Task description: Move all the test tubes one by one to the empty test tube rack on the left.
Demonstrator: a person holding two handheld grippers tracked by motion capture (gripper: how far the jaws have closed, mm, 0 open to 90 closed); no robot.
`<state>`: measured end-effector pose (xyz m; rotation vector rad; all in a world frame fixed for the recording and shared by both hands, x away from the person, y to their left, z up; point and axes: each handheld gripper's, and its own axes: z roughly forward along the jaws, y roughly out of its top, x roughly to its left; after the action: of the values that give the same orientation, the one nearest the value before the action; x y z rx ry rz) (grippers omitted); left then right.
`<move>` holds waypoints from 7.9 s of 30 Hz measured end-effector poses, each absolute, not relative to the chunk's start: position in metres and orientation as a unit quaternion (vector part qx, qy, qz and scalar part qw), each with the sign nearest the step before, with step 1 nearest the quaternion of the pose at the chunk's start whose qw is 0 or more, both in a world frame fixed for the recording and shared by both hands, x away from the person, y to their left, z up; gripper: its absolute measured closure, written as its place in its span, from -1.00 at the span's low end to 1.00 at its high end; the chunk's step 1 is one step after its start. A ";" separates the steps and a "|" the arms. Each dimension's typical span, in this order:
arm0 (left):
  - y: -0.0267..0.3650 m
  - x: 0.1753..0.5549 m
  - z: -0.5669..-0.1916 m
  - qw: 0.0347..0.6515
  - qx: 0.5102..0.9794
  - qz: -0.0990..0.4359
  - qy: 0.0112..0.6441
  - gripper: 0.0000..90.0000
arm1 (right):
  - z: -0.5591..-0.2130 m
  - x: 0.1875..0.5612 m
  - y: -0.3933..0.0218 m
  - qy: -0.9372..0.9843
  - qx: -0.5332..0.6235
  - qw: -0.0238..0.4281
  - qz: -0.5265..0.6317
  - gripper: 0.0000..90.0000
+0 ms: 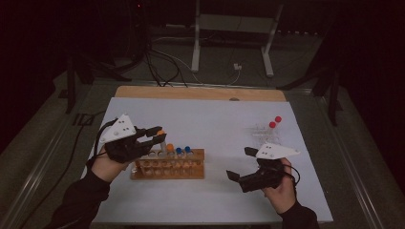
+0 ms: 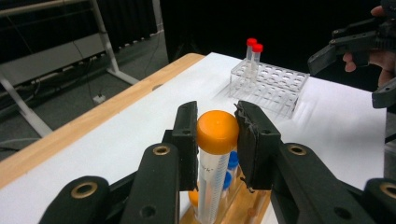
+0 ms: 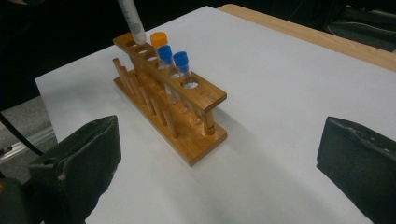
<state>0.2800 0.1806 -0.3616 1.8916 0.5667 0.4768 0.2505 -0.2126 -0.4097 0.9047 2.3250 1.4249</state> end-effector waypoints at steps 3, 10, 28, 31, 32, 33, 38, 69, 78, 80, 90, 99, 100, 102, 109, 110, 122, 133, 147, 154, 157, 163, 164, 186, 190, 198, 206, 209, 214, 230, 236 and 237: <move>0.184 0.281 -0.367 0.522 0.792 0.202 0.243 0.60 | -0.410 0.251 -0.213 0.802 0.313 0.131 0.492 -1.00; 0.192 0.286 -0.383 0.519 0.788 0.204 0.261 0.59 | -0.411 0.251 -0.213 0.801 0.314 0.136 0.491 -1.00; 0.194 0.294 -0.421 0.511 0.794 0.181 0.275 0.59 | -0.412 0.252 -0.214 0.803 0.311 0.128 0.492 -1.00; 0.194 0.295 -0.427 0.507 0.797 0.175 0.278 0.59 | -0.413 0.253 -0.214 0.803 0.312 0.128 0.491 -1.00; 0.194 0.296 -0.429 0.503 0.800 0.174 0.278 0.59 | -0.413 0.253 -0.214 0.803 0.312 0.127 0.492 -1.00; 0.193 0.297 -0.431 0.500 0.801 0.173 0.278 0.59 | -0.413 0.253 -0.214 0.803 0.311 0.127 0.492 -1.00; 0.191 0.298 -0.437 0.492 0.807 0.169 0.278 0.59 | -0.413 0.253 -0.214 0.803 0.311 0.126 0.492 -1.00; 0.198 0.285 -0.437 0.513 0.805 0.144 0.262 -0.25 | -0.394 0.260 -0.240 0.781 0.317 0.155 0.516 -1.00; 0.203 0.267 -0.434 0.523 0.802 0.118 0.264 -0.83 | -0.391 0.284 -0.282 0.756 0.369 0.228 0.490 -1.00; 0.205 0.265 -0.433 0.529 0.799 0.114 0.261 -0.94 | -0.392 0.290 -0.290 0.746 0.393 0.235 0.484 -1.00; 0.209 0.262 -0.433 0.538 0.793 0.114 0.262 -0.96 | -0.423 0.326 -0.314 0.733 0.462 0.247 0.433 -0.72; 0.209 0.262 -0.434 0.537 0.793 0.116 0.263 -0.96 | -0.447 0.346 -0.324 0.733 0.493 0.248 0.398 -0.25; 0.209 0.262 -0.434 0.536 0.794 0.115 0.264 -0.96 | -0.447 0.347 -0.324 0.733 0.494 0.246 0.398 -0.21; 0.209 0.263 -0.435 0.536 0.793 0.115 0.264 -0.96 | -0.448 0.350 -0.325 0.733 0.494 0.246 0.397 -0.04; 0.210 0.262 -0.435 0.537 0.792 0.114 0.267 -0.96 | -0.454 0.362 -0.323 0.737 0.497 0.244 0.387 0.17; 0.210 0.262 -0.435 0.537 0.792 0.115 0.267 -0.96 | -0.454 0.364 -0.323 0.738 0.497 0.243 0.386 0.22; 0.211 0.262 -0.436 0.536 0.792 0.116 0.270 -0.96 | -0.461 0.377 -0.319 0.751 0.496 0.236 0.367 0.61; 0.210 0.262 -0.436 0.534 0.793 0.115 0.268 -0.96 | -0.451 0.373 -0.322 0.748 0.489 0.245 0.376 0.65; 0.206 0.262 -0.431 0.533 0.798 0.111 0.258 -0.96 | -0.411 0.349 -0.319 0.737 0.458 0.280 0.412 0.65; 0.199 0.261 -0.425 0.536 0.800 0.103 0.247 -0.96 | -0.399 0.334 -0.302 0.751 0.424 0.273 0.427 0.65; 0.195 0.261 -0.423 0.539 0.801 0.099 0.243 -0.96 | -0.398 0.328 -0.292 0.761 0.408 0.265 0.429 0.65; 0.187 0.262 -0.420 0.539 0.805 0.094 0.232 -0.96 | -0.400 0.316 -0.274 0.781 0.381 0.247 0.429 0.65; 0.186 0.263 -0.419 0.539 0.805 0.094 0.231 -0.96 | -0.401 0.314 -0.271 0.785 0.376 0.244 0.427 0.65; 0.142 0.271 -0.412 0.539 0.817 0.064 0.193 -0.95 | -0.423 0.282 -0.228 0.838 0.311 0.178 0.411 0.65; 0.130 0.273 -0.411 0.539 0.821 0.054 0.179 -0.95 | -0.424 0.275 -0.223 0.843 0.303 0.167 0.412 0.65; 0.107 0.275 -0.409 0.542 0.825 0.041 0.154 -0.95 | -0.429 0.265 -0.209 0.857 0.277 0.147 0.409 0.65; 0.083 0.277 -0.408 0.549 0.825 0.027 0.132 -0.90 | -0.431 0.258 -0.198 0.865 0.256 0.131 0.411 0.65; 0.074 0.276 -0.408 0.551 0.824 0.026 0.127 -0.83 | -0.432 0.257 -0.196 0.867 0.251 0.127 0.411 0.65; 0.061 0.277 -0.408 0.549 0.827 0.024 0.121 -0.64 | -0.432 0.255 -0.193 0.870 0.245 0.124 0.410 0.65; 0.029 0.284 -0.415 0.536 0.835 0.039 0.119 0.11 | -0.432 0.255 -0.192 0.870 0.241 0.123 0.413 0.65; 0.021 0.285 -0.418 0.527 0.841 0.045 0.114 0.35 | -0.432 0.255 -0.191 0.870 0.240 0.123 0.413 0.65; 0.020 0.285 -0.418 0.525 0.842 0.049 0.112 0.37 | -0.431 0.255 -0.192 0.869 0.240 0.123 0.414 0.65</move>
<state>0.2847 0.0204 -0.4184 2.0151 0.2677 0.1161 0.2550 -0.1916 -0.4314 0.7005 2.5364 1.2072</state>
